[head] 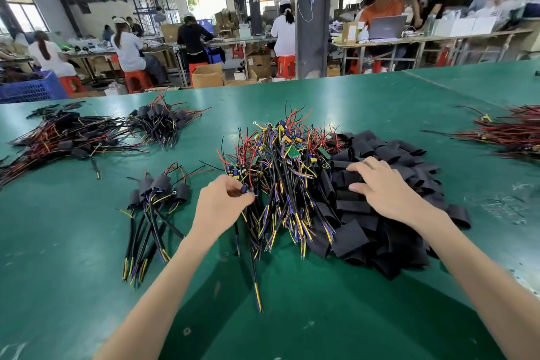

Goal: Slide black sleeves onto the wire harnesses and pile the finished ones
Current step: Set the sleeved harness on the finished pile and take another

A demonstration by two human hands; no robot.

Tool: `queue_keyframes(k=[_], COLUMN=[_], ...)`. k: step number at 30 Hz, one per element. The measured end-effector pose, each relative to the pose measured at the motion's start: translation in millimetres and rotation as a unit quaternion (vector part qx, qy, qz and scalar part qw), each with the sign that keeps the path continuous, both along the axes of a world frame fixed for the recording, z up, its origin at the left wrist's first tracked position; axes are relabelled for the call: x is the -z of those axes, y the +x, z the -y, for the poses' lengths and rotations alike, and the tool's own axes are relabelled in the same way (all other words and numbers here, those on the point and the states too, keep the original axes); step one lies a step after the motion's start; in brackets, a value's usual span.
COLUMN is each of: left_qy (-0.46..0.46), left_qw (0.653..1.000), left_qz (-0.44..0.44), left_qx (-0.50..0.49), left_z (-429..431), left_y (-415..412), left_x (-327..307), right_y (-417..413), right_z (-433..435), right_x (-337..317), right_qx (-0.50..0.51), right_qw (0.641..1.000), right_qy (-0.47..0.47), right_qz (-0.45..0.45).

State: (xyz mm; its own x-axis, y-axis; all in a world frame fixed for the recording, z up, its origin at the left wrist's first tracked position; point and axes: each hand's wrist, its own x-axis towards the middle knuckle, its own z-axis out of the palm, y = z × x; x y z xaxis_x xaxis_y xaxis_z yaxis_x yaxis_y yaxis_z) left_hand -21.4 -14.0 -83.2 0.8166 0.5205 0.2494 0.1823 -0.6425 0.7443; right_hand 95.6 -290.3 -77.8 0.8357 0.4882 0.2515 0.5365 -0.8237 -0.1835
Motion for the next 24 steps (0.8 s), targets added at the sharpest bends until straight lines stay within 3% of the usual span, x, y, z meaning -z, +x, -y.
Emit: queue_keyframes(k=[4,7,9,11,15,18,20,24], left_qy=[-0.086,-0.182,-0.187,-0.144,-0.026,0.197,0.288,0.338], left_qw=[0.985,0.927,0.892,0.881,0.903,0.92,0.917,0.917], left_qz=[0.149,0.324,0.406,0.445,0.425,0.335,0.265,0.191], left_qx=[-0.02,0.044,0.07,0.066,0.064,0.056,0.073,0.087], left_z=[0.7,-0.8,-5.6,-11.7,-24.3,-23.6,-15.0,1.5], left_y=[-5.4,-12.8,-18.1,-22.5,-32.0,-35.2,-34.8,-34.7], left_x=[-17.4,-37.0,-47.7,-53.8,-59.0,-57.4,-53.7,-45.8], right_y=[-2.2,-4.2,-6.6,-10.2,-20.7,-26.9,-30.8,-36.8], right_z=[-2.6,-5.0,-6.2,-7.8,-14.9,-19.6,-22.7,-26.4], right_x=[-2.5,-9.3,-13.3,-15.6,-17.1,-14.7,-13.6,-11.9], right_qx=[0.025,0.032,0.008,-0.014,-0.039,-0.065,-0.087,-0.123], right_qw=[0.997,0.991,0.98,0.968,0.943,0.936,0.933,0.928], right_qy=[0.037,0.11,0.18,0.23,0.3,0.311,0.312,0.314], right_qz=[0.056,0.074,0.08,0.102,0.135,0.153,0.159,0.16])
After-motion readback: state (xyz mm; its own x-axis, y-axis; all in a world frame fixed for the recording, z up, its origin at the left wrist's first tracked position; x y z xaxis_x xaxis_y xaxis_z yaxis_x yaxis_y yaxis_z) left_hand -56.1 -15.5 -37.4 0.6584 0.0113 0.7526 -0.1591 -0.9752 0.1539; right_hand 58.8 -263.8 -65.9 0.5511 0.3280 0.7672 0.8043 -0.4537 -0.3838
